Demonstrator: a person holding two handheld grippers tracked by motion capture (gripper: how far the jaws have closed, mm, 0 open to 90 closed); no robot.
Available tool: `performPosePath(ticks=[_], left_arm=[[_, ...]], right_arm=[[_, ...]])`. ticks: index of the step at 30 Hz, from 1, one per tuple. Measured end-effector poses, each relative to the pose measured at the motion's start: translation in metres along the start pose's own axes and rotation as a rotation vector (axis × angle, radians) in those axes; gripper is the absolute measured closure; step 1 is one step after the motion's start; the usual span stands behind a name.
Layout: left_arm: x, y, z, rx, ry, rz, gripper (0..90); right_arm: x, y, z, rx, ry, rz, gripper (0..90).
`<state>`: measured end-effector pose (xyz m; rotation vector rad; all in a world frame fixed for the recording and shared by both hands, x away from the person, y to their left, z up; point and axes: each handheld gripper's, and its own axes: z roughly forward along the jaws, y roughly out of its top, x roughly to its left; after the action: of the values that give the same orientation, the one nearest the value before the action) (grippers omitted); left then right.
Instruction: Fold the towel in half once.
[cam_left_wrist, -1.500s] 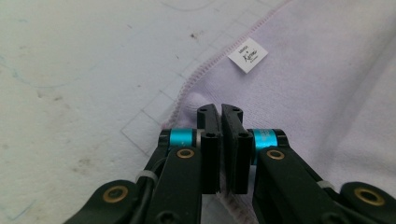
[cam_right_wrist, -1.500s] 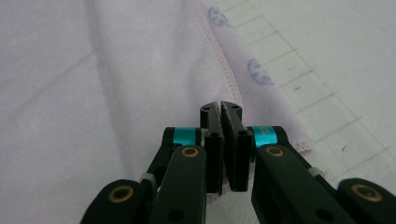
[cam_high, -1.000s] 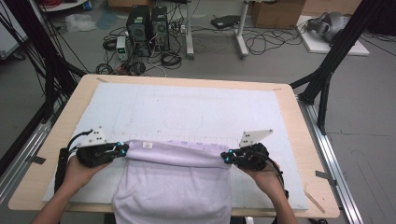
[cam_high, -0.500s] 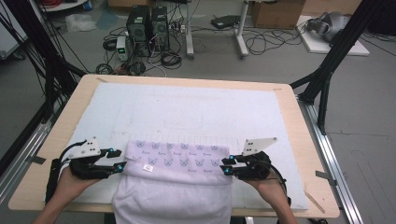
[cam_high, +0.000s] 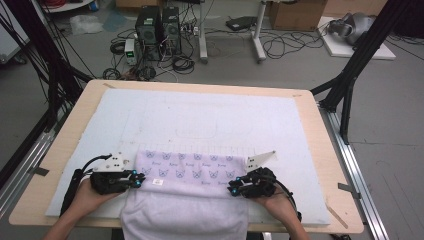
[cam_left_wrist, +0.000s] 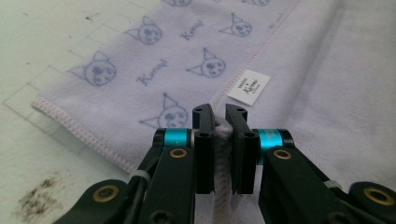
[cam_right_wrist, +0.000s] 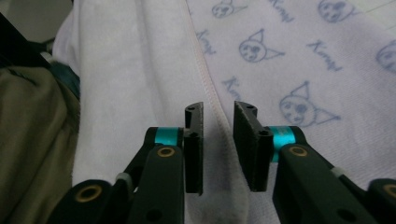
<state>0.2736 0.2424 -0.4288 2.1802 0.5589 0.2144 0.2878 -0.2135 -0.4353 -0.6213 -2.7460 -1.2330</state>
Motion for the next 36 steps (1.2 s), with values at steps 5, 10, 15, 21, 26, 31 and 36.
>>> performPosePath(ticks=[5, 10, 15, 21, 26, 31, 36], left_arm=[[-0.006, -0.004, -0.014, -0.022, -0.003, 0.001, 81.2], [-0.017, -0.012, -0.023, -0.025, -0.036, 0.002, 68.6], [-0.018, -0.009, -0.034, -0.050, -0.038, -0.005, 60.9], [-0.010, 0.003, -0.042, -0.085, -0.009, -0.011, 58.3], [0.003, 0.007, -0.030, -0.062, 0.040, -0.023, 58.0], [0.026, 0.016, -0.010, -0.052, 0.094, -0.065, 55.6], [0.045, 0.029, 0.013, -0.016, 0.146, -0.074, 51.1]], right_arm=[[0.010, 0.000, -0.001, 0.008, 0.046, -0.025, 86.6], [0.022, -0.004, -0.009, -0.005, 0.075, -0.046, 84.2], [0.024, -0.005, -0.022, -0.054, 0.044, -0.045, 79.3], [0.014, 0.005, -0.032, -0.093, -0.004, -0.045, 75.3], [-0.003, 0.010, -0.031, -0.101, -0.066, -0.031, 71.8], [-0.023, 0.015, -0.027, -0.094, -0.154, -0.021, 67.9], [-0.046, 0.021, -0.023, -0.078, -0.200, 0.004, 63.5]])
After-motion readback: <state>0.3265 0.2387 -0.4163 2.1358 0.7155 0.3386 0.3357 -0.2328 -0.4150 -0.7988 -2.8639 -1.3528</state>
